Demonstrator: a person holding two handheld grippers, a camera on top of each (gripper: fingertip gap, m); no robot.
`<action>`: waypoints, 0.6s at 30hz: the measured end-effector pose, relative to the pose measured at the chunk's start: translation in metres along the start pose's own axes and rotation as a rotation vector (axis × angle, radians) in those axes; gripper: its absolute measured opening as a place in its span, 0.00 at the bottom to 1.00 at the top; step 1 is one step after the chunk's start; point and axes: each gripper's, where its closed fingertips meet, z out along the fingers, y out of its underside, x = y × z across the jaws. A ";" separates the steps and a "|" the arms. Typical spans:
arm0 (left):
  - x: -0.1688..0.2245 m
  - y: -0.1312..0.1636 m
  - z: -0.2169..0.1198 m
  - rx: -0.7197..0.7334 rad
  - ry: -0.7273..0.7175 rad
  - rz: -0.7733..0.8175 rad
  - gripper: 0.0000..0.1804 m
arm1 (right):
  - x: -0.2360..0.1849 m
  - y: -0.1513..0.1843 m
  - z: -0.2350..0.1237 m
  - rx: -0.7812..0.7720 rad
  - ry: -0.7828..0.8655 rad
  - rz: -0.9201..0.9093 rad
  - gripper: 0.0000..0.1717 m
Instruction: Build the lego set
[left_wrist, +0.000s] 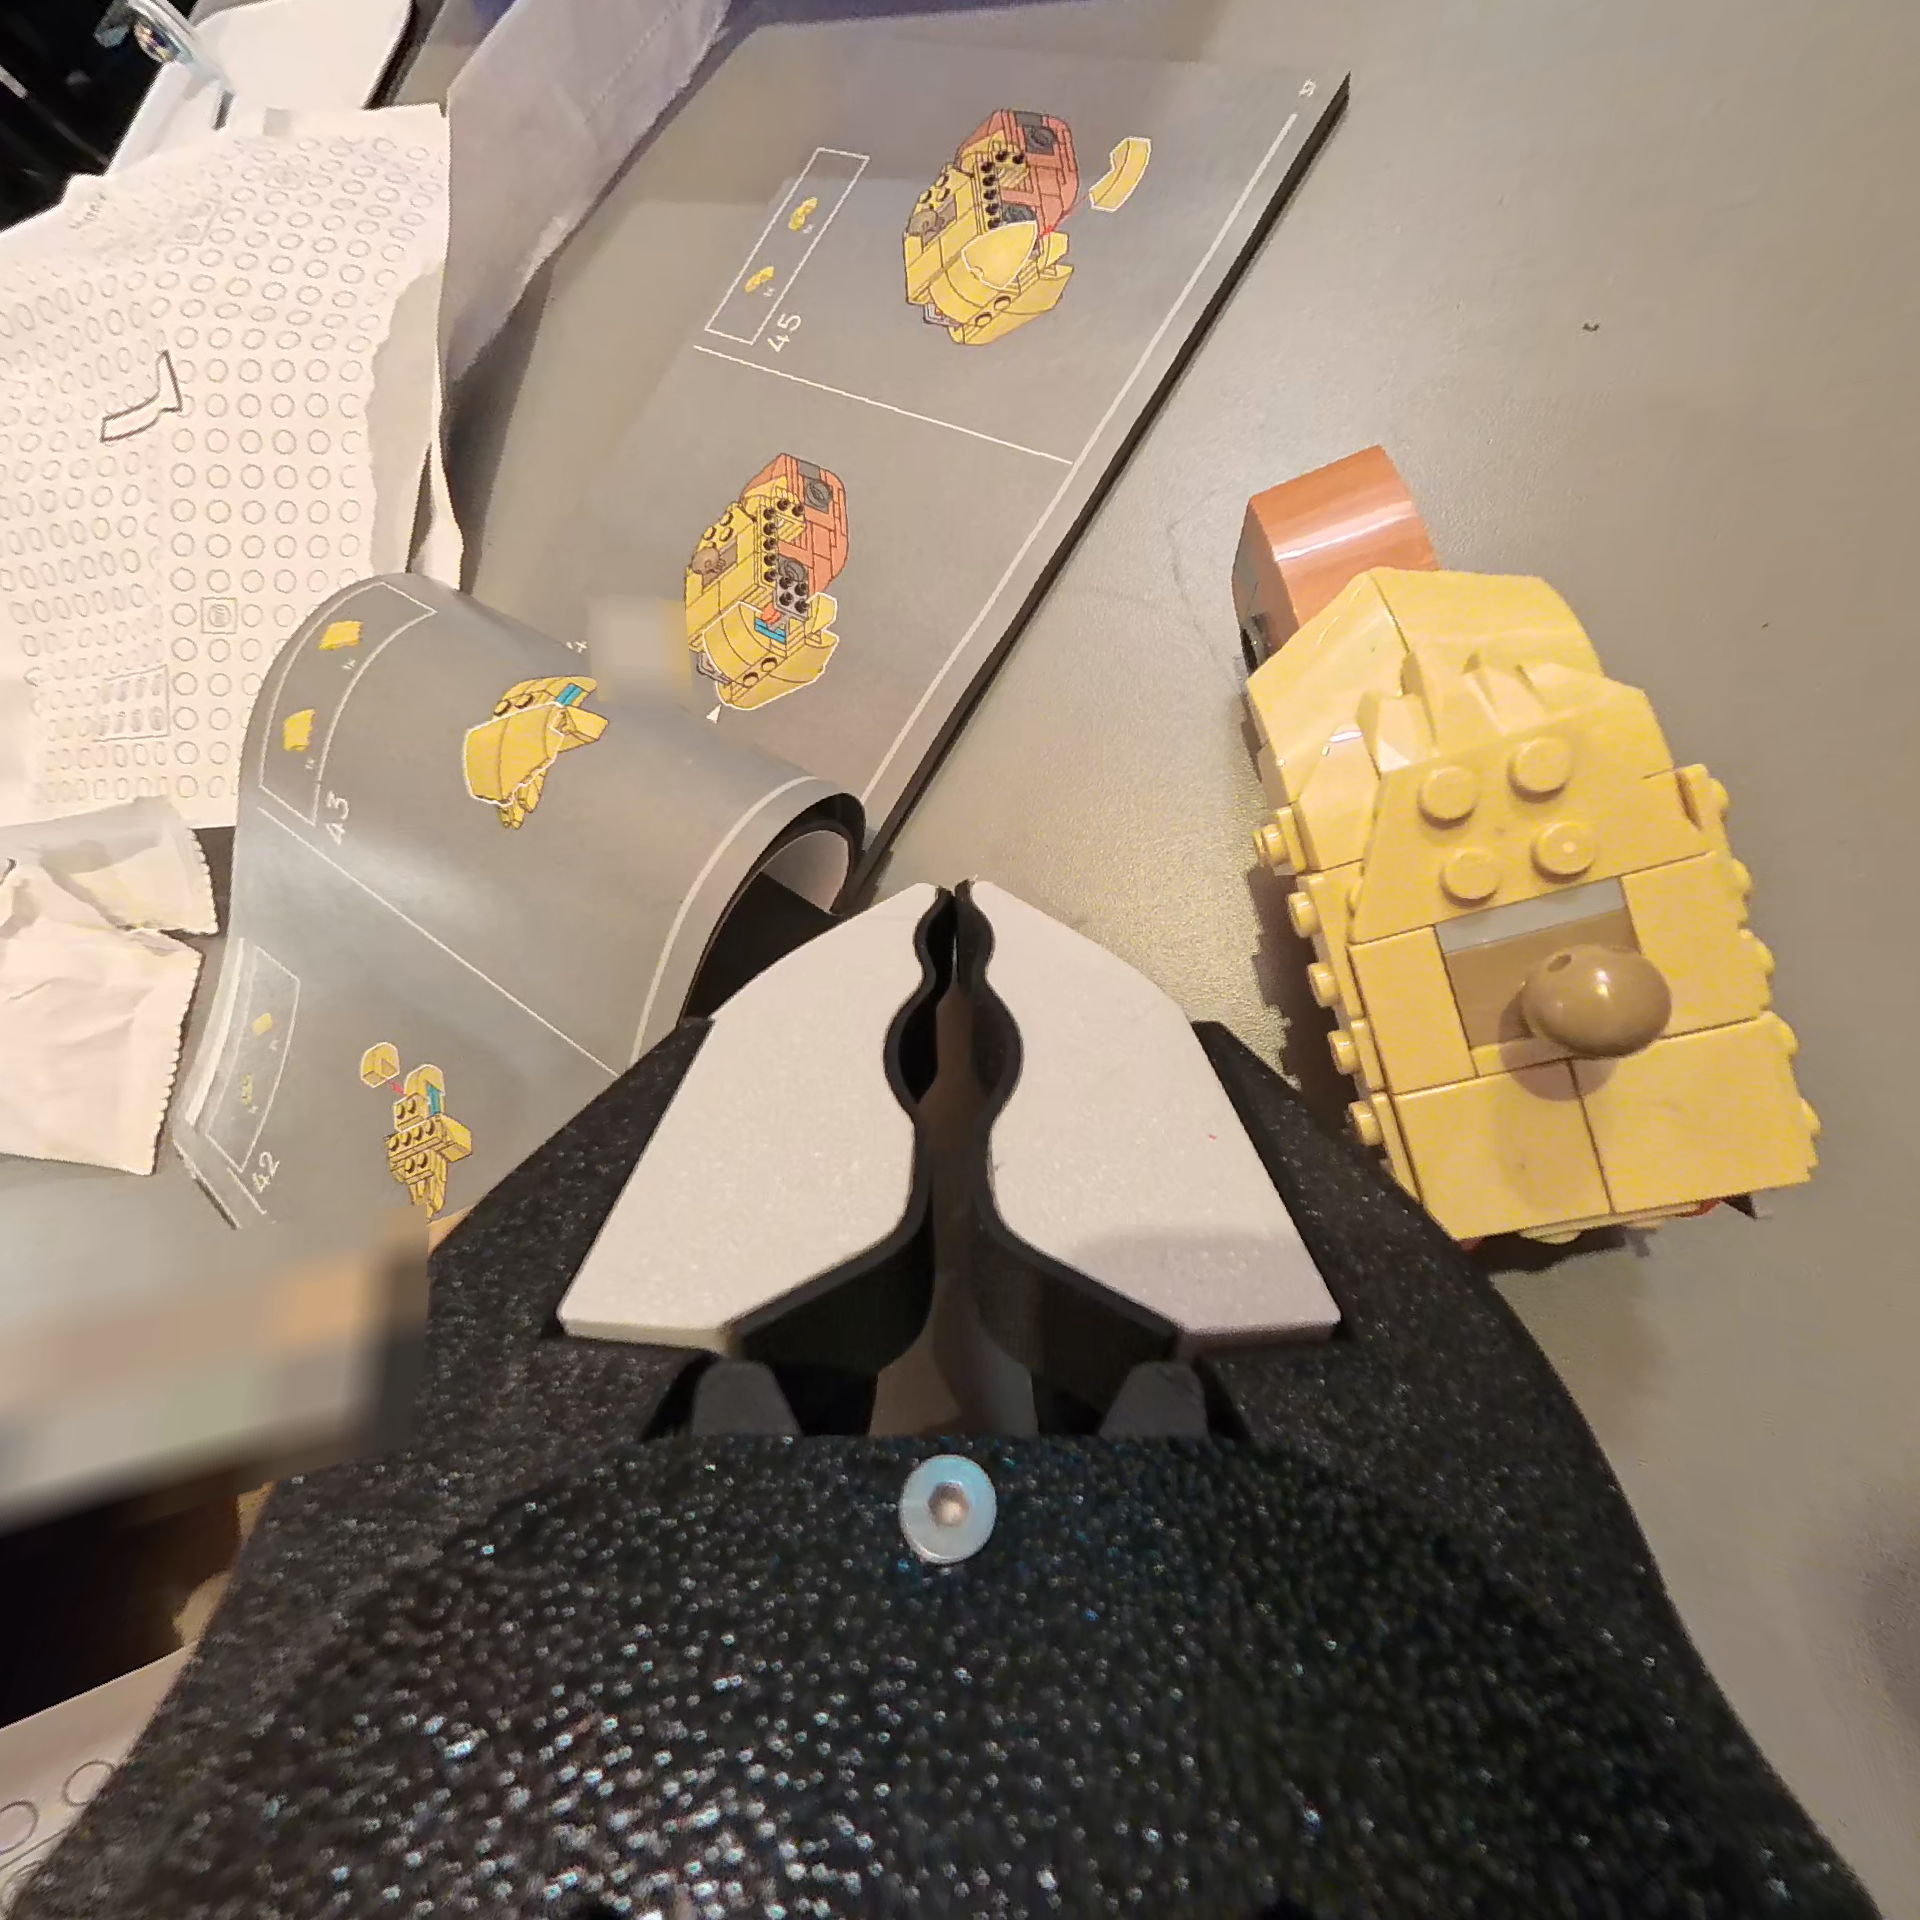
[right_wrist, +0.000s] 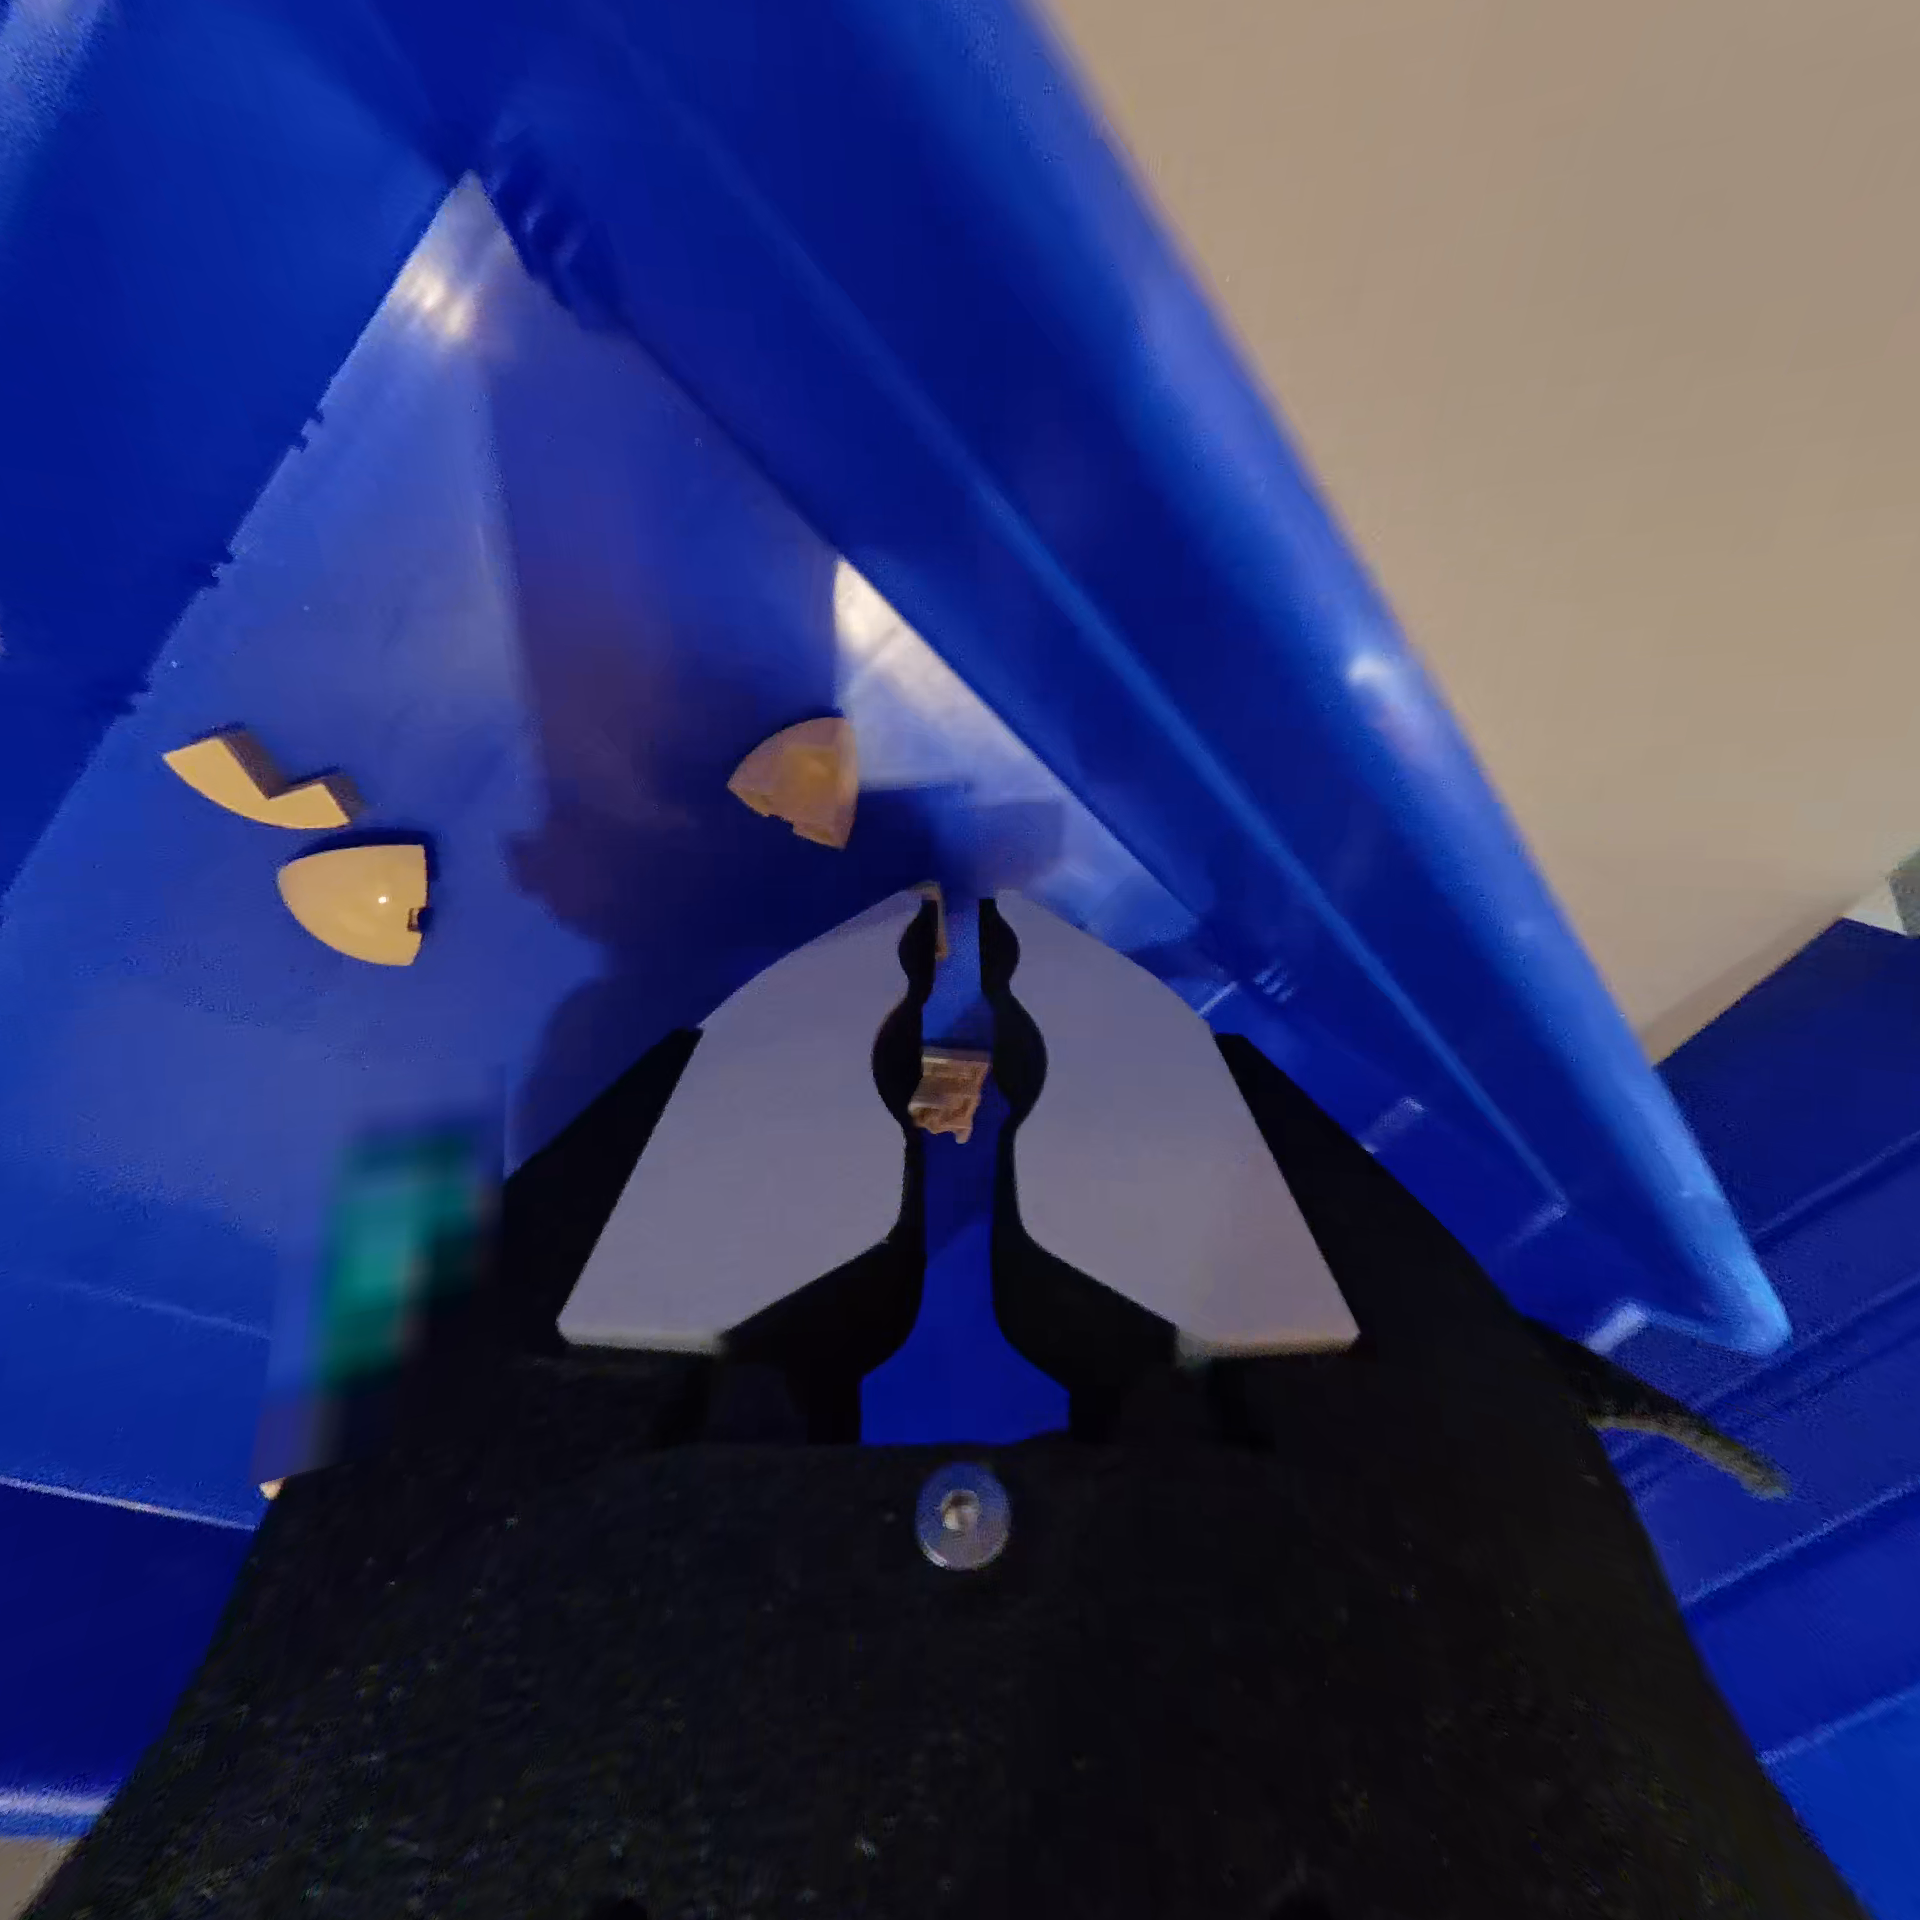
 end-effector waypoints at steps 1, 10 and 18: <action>0.000 0.000 0.000 -0.001 -0.001 0.001 0.00 | 0.004 -0.001 -0.003 0.020 0.012 0.018 0.05; -0.001 0.000 0.000 -0.003 -0.007 -0.002 0.00 | -0.002 0.005 0.004 -0.003 -0.041 0.023 0.13; -0.001 0.001 0.001 -0.010 -0.015 0.011 0.00 | -0.004 0.011 0.008 -0.055 -0.061 -0.003 0.14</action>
